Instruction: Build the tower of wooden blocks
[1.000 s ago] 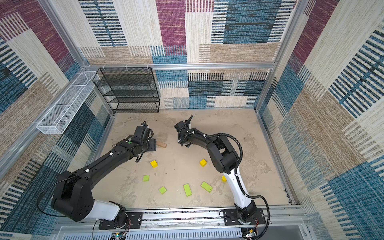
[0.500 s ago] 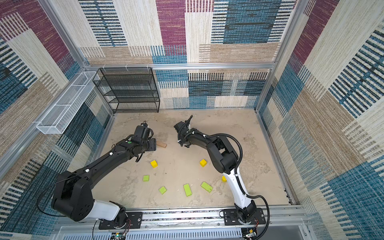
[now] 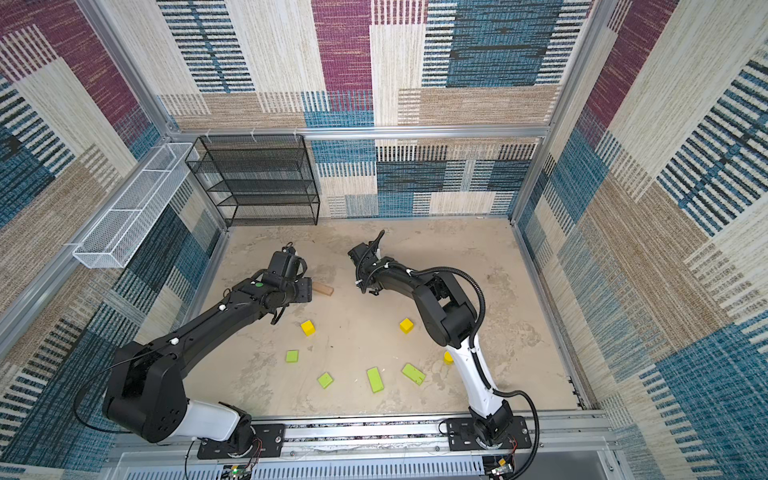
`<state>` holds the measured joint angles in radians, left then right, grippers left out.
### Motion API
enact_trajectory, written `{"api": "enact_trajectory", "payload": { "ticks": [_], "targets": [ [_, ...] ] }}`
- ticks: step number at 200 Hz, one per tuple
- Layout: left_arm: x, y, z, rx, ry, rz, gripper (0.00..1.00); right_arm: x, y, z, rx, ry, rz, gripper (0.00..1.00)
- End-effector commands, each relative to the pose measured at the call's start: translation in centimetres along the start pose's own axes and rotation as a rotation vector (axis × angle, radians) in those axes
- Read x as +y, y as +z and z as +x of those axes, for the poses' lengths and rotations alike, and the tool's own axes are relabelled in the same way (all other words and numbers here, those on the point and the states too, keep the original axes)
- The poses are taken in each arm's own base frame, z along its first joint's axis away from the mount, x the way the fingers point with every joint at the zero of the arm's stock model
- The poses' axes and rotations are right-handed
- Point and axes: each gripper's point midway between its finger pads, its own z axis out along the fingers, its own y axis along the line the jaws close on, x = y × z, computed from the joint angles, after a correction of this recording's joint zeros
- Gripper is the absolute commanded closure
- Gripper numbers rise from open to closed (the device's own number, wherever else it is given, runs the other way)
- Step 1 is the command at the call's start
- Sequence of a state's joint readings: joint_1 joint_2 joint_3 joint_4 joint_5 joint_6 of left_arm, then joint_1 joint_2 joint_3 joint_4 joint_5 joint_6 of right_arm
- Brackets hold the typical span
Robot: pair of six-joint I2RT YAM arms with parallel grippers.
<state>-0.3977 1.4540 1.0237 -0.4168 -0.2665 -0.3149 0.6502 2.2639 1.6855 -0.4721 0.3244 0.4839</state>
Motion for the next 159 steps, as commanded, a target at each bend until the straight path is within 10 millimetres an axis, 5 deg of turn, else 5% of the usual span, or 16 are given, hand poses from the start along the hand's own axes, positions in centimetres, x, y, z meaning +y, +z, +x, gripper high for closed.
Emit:
{"api": "enact_trajectory", "payload": {
  "ticks": [1,93,159],
  "targets": [
    [0.3,-0.2,-0.1,-0.002,0.018,-0.020,0.30,-0.2,0.2,2.5,0.092,-0.046,-0.014,0.26],
    [0.3,-0.1,0.0,0.003,0.017,-0.020,0.30,0.0,0.1,2.2,0.095,-0.024,-0.015,0.00],
    [0.3,0.0,0.0,0.009,0.022,-0.020,0.29,0.2,-0.9,0.3,0.048,-0.016,-0.014,0.01]
  ]
}}
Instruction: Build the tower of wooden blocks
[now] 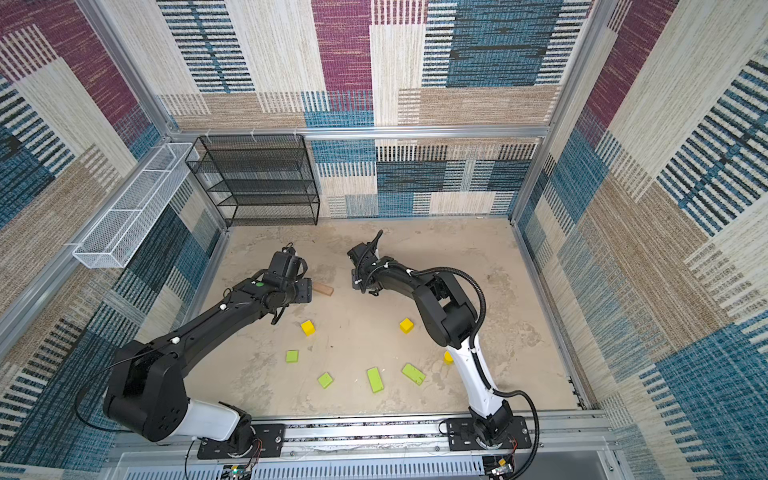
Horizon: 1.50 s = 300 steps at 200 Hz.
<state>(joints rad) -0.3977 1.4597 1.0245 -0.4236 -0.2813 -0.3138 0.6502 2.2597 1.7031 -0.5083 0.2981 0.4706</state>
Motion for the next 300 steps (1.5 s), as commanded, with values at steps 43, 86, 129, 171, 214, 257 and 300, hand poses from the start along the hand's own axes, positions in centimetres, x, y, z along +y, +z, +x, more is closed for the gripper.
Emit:
{"api": "enact_trajectory", "payload": {
  "ticks": [43,86,129,171,214,257,300],
  "targets": [
    [0.0,-0.1,-0.1,0.008,0.021,-0.003,0.29,-0.1,-1.2,-0.9,-0.001,0.002,0.008,0.01],
    [-0.4,0.1,0.1,0.013,0.031,0.018,0.28,-0.1,-3.6,-3.0,-0.060,0.011,-0.005,0.01],
    [-1.9,1.2,1.0,0.044,0.113,0.094,0.25,0.1,-8.8,-6.4,-0.193,0.012,-0.082,0.01],
    [-3.8,2.3,1.7,0.126,0.238,0.177,0.24,1.4,-16.3,-9.6,-0.387,-0.026,-0.360,0.01],
    [-5.9,4.8,2.2,0.195,0.315,0.253,0.22,-0.6,-20.8,-12.5,-0.495,-0.007,-0.469,0.01],
    [-6.0,7.3,2.2,0.270,0.410,0.210,0.15,-2.7,-23.7,-14.1,-0.584,0.047,-0.560,0.01],
    [-5.9,8.1,1.5,0.302,0.448,0.179,0.02,-4.4,-25.3,-14.5,-0.633,0.062,-0.583,0.01]
  ]
}}
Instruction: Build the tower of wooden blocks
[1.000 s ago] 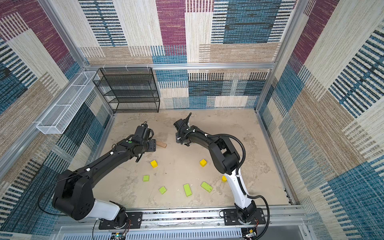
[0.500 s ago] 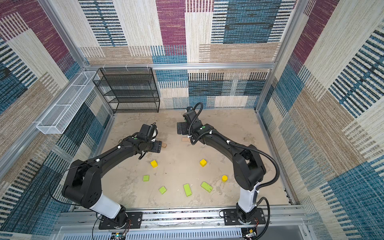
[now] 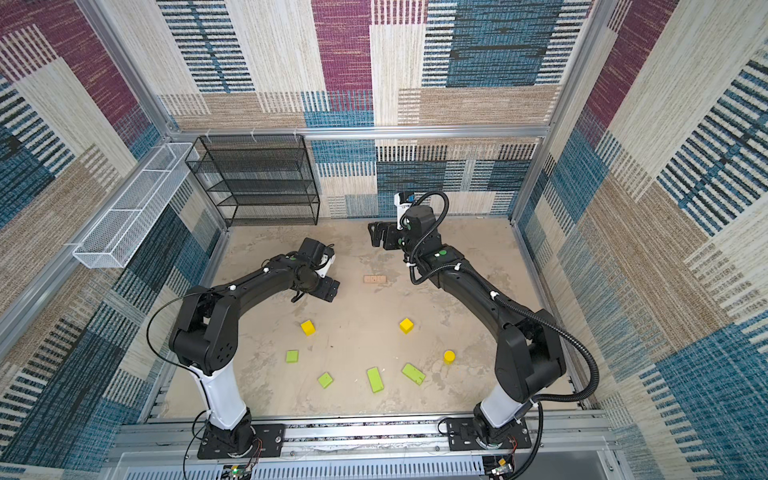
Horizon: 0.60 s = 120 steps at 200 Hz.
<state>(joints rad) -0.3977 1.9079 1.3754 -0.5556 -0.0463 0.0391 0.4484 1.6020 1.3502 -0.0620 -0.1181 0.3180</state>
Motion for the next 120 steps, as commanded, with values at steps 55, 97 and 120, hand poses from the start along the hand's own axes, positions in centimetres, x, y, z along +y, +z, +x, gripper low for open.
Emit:
{"api": "enact_trajectory", "payload": {
  "ticks": [55,97,120],
  "targets": [
    [1.3,1.5,0.8,0.104,0.087,-0.068,0.01,-0.4,-3.0,-0.7,-0.096,0.039,-0.054,0.01],
    [1.0,2.6,0.6,0.108,0.064,-0.004,0.01,-0.5,-4.1,-1.0,-0.120,0.043,-0.057,0.01],
    [1.2,3.4,0.9,0.132,0.034,0.026,0.01,-1.0,-4.4,-1.1,-0.131,0.057,-0.030,0.01]
  ]
}}
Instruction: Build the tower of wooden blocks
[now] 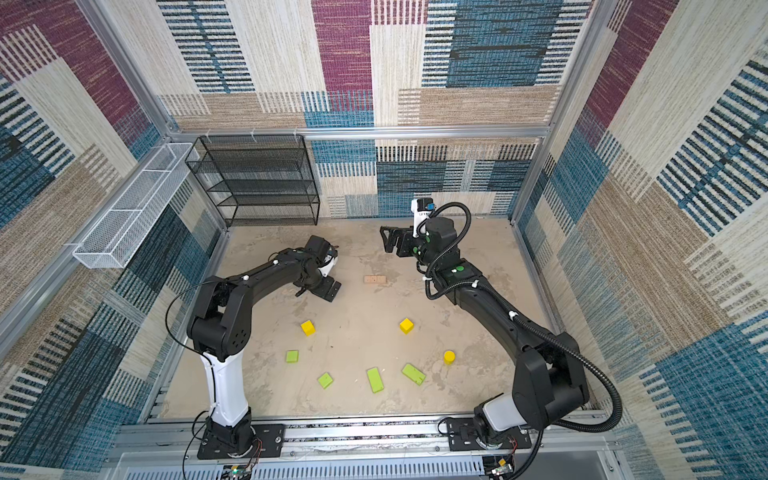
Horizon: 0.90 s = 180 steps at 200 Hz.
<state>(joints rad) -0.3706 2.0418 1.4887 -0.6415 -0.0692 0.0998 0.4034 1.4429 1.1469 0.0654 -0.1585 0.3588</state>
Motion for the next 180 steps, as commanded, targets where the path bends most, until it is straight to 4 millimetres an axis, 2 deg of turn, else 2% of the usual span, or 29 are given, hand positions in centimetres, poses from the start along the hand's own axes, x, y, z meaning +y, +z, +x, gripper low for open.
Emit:
{"api": "enact_trajectory", "payload": {
  "ticks": [1,49,82,131,164,180],
  "targets": [
    [-0.3,0.6,0.2,0.022,-0.005,0.052,0.01,0.2,-0.5,-1.3,-0.052,0.017,-0.001,0.01],
    [0.7,1.1,0.2,0.038,-0.046,0.067,0.01,0.0,-0.7,-1.3,-0.061,0.033,0.013,0.01],
    [0.2,0.9,0.3,0.041,-0.063,0.095,0.04,-0.5,-0.9,-1.4,-0.066,0.036,0.035,0.01],
    [-0.5,1.0,0.7,0.053,-0.108,0.136,0.17,-1.0,-0.7,-0.9,-0.054,0.043,0.059,0.01],
    [-1.9,0.9,1.1,0.067,-0.171,0.203,0.29,-1.4,-0.6,-0.6,-0.050,0.042,0.074,0.01],
    [-2.3,0.6,1.4,0.074,-0.208,0.211,0.32,-1.5,-0.7,-0.6,-0.052,0.042,0.081,0.01]
  ]
}}
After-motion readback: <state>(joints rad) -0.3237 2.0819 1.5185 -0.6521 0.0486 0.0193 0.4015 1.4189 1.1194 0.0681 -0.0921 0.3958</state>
